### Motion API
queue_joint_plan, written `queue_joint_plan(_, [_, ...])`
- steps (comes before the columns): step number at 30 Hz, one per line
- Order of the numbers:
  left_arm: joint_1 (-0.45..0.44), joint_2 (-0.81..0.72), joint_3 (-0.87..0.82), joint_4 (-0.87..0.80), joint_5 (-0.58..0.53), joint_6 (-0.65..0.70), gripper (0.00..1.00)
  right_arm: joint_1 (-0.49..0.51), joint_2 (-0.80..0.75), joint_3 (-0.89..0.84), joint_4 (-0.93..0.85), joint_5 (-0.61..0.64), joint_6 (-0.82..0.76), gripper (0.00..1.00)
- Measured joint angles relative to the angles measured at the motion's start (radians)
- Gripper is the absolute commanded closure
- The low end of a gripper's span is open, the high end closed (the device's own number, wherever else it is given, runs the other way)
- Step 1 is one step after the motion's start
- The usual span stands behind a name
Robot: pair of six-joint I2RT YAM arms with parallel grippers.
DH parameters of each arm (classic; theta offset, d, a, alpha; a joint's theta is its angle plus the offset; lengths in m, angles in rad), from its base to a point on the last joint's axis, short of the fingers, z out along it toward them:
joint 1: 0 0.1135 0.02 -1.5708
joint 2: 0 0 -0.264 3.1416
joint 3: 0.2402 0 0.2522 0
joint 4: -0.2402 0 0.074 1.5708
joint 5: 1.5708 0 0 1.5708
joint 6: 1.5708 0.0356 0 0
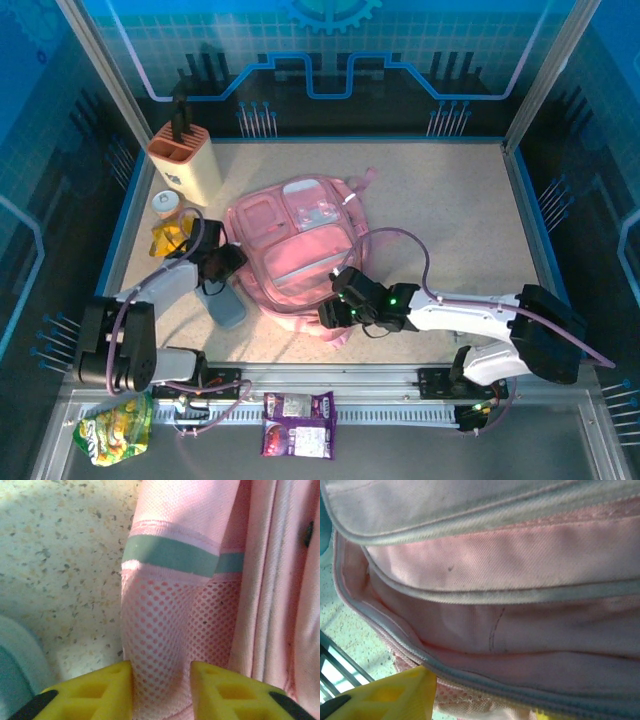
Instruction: Pack the student bag
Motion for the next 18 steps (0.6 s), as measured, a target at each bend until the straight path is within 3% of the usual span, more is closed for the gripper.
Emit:
queue_joint_plan(7, [0.0, 0.064, 0.016, 0.072, 0.066, -0.047, 0.99, -0.129, 0.05, 0.024, 0.023, -0.032, -0.053, 0.47])
queue_joint_plan(12, [-0.037, 0.082, 0.016, 0.151, 0.104, -0.122, 1.0, -0.282, 0.089, 0.052, 0.03, -0.053, -0.124, 0.46])
queue_joint_plan(18, [-0.15, 0.082, 0.016, 0.214, 0.088, -0.221, 1.0, -0.47, 0.175, 0.145, 0.016, -0.07, -0.226, 0.43])
